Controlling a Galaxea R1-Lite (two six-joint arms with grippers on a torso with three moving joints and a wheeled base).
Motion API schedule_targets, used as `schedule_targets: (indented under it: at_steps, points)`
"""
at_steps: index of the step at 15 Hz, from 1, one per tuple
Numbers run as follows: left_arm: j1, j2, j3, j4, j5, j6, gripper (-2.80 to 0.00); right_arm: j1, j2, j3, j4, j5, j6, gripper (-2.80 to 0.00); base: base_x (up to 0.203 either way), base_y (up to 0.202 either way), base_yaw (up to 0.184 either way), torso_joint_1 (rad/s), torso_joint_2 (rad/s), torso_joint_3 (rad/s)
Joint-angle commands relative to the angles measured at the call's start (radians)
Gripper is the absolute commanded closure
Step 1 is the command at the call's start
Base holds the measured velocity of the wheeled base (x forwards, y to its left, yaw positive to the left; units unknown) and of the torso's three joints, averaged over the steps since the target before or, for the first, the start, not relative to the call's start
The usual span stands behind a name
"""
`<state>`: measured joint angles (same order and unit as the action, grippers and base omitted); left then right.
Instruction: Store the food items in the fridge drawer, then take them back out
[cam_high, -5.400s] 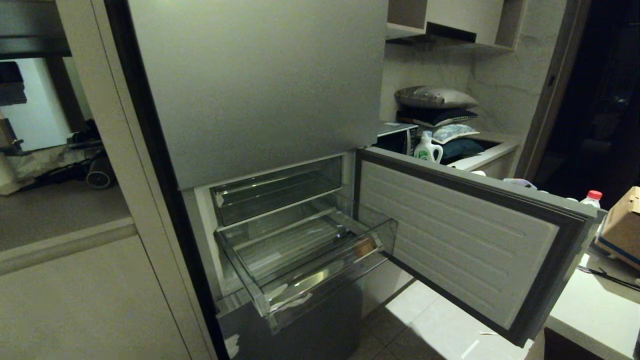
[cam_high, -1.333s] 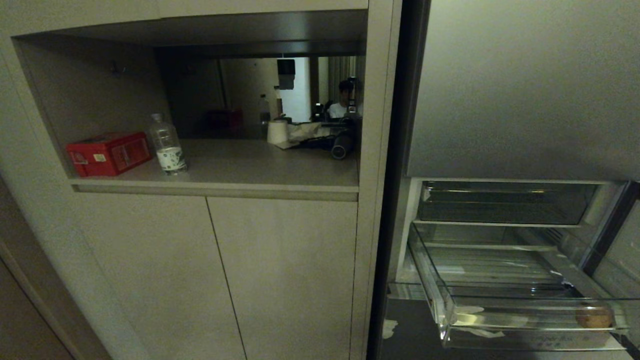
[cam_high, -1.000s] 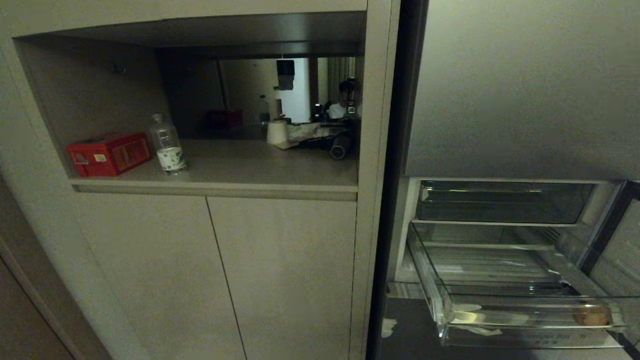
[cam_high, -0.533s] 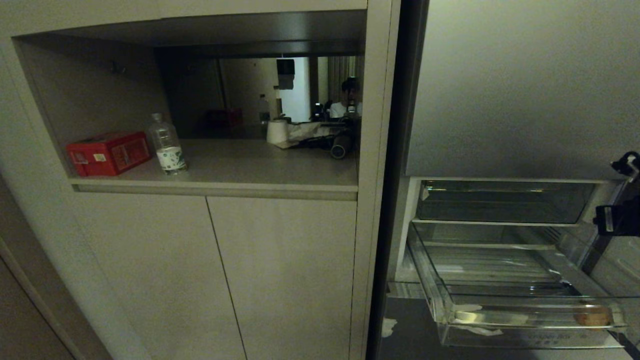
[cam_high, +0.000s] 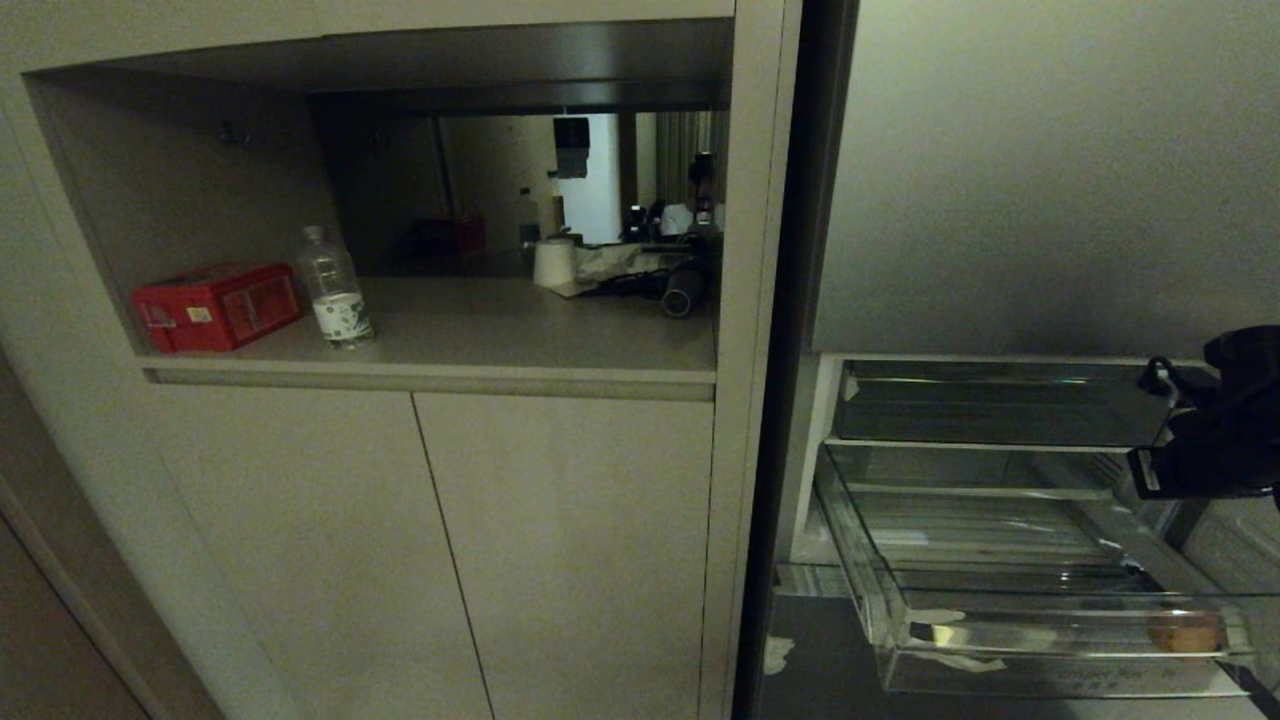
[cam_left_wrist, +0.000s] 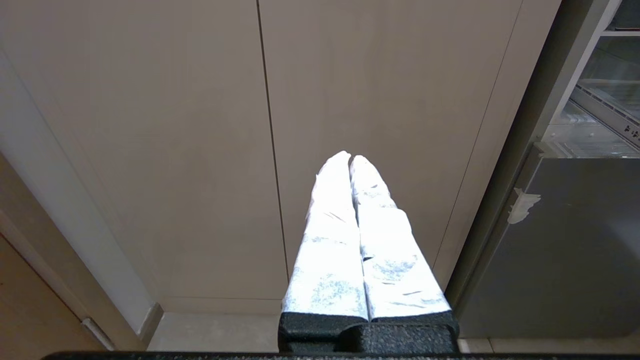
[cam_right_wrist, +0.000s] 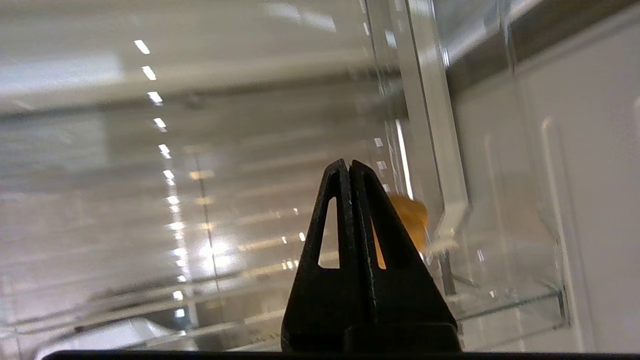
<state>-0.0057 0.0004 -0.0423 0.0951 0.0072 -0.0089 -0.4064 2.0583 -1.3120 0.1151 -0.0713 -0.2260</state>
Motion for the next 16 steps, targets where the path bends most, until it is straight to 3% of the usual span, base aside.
schedule_targets:
  at_steps: [1, 5, 8, 12, 13, 16]
  points:
    - [0.0, 0.001, -0.001, 0.0, 0.0, 0.0, 0.0, -0.012, 0.082, -0.078, 0.061, -0.017, -0.004, 0.0, 0.0, 0.0, 0.0, 0.0, 0.0, 0.0]
    - [0.0, 0.001, 0.0, 0.001, 0.0, 0.0, 0.0, -0.025, 0.191, -0.207, 0.136, -0.1, -0.019, 0.0, 0.0, 0.0, 0.0, 0.0, 0.0, 0.0]
    - [0.0, 0.001, -0.001, 0.0, 0.0, 0.0, 0.0, -0.046, 0.265, -0.292, 0.188, -0.166, -0.083, 0.0, 0.0, 0.0, 0.0, 0.0, 0.0, 0.0]
    - [0.0, 0.001, 0.001, 0.0, 0.0, 0.0, 0.0, -0.055, 0.341, -0.427, 0.339, -0.185, -0.106, 0.0, 0.0, 0.0, 0.0, 0.0, 0.0, 0.0]
    - [0.0, 0.001, -0.001, 0.0, 0.0, 0.0, 0.0, -0.055, 0.355, -0.456, 0.404, -0.185, -0.123, -2.8, 0.0, 0.0, 0.0, 0.0, 0.0, 0.0]
    - [0.0, 0.001, 0.001, 0.0, 0.0, 0.0, 0.0, -0.055, 0.383, -0.498, 0.447, -0.187, -0.138, -2.8, 0.0, 0.0, 0.0, 0.0, 0.0, 0.0]
